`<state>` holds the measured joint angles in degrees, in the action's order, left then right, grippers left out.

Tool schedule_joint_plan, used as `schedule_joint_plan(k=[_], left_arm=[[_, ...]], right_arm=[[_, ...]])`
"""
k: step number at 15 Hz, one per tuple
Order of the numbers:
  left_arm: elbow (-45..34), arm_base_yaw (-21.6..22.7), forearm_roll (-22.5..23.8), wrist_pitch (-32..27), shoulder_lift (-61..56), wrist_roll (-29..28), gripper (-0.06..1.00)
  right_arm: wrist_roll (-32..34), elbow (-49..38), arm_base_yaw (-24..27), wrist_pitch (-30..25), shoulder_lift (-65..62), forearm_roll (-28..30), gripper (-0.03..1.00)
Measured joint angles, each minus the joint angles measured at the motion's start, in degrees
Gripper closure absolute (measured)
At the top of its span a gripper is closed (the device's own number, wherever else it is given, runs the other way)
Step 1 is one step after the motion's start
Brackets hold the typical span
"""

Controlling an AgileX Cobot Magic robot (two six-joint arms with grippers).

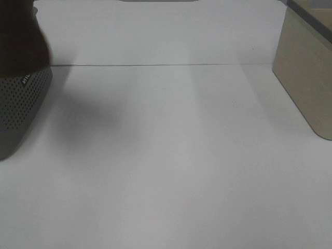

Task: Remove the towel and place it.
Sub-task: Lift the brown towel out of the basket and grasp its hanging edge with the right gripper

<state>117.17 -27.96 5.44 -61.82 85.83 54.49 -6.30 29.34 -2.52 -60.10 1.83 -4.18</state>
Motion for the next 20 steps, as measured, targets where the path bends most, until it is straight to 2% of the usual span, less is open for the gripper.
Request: schedule_joint_plan(k=[1, 2, 4, 5, 6, 8, 10, 11, 12, 13, 15, 17, 20], left_arm=[[0.0, -3.2, 0.1, 0.3, 0.1, 0.0, 0.94], [0.0, -6.5, 0.1, 1.8, 0.4, 0.1, 0.94], [0.0, -11.8, 0.1, 6.7, 1.2, 4.1, 0.94], [0.0, -13.7, 0.1, 7.8, 1.7, 7.9, 0.94], [0.0, -14.6, 0.1, 8.0, 2.0, 9.6, 0.94], [0.0, -16.3, -0.1, 8.9, 3.4, 14.0, 0.94], [0.0, -16.3, -0.3, 9.1, 4.4, 14.8, 0.94], [0.0, -16.3, -0.3, 9.1, 4.5, 15.0, 0.94], [0.0, -16.3, -0.3, 9.2, 4.5, 15.2, 0.94], [0.0, -16.3, -0.3, 9.2, 4.6, 15.3, 0.94], [0.0, -16.3, -0.4, 9.2, 4.9, 15.4, 0.94], [0.0, -16.3, -0.5, 9.3, 5.2, 15.4, 0.94], [0.0, -16.3, -0.7, 9.3, 5.2, 15.4, 0.94]], right_arm=[[-4.2, 0.3, 0.0, 2.7, 2.2, -4.2, 0.21], [-10.3, 0.6, 0.0, 7.0, 5.1, -11.2, 0.21], [-27.8, 0.7, 0.0, 15.4, 14.7, -29.5, 0.21], [-39.0, 0.7, 0.0, 17.1, 20.0, -39.1, 0.21], [-43.6, 0.7, 0.0, 17.4, 22.5, -42.7, 0.21], [-65.2, 0.7, 0.0, 16.9, 35.1, -58.7, 0.21], [-82.1, 0.7, 0.0, 13.1, 46.6, -71.0, 0.21], [-88.3, 1.1, 0.0, 10.4, 52.9, -75.2, 0.21], [-96.9, 4.4, 0.0, 2.7, 63.8, -78.8, 0.21], [-98.4, 6.9, 0.0, -0.3, 67.7, -79.4, 0.21], [-98.9, 11.2, -0.5, -2.1, 71.8, -79.8, 0.18], [-99.2, 16.8, -3.8, -1.4, 75.4, -80.0, 0.15], [-98.8, 22.6, -10.1, 2.4, 80.2, -79.9, 0.15]])
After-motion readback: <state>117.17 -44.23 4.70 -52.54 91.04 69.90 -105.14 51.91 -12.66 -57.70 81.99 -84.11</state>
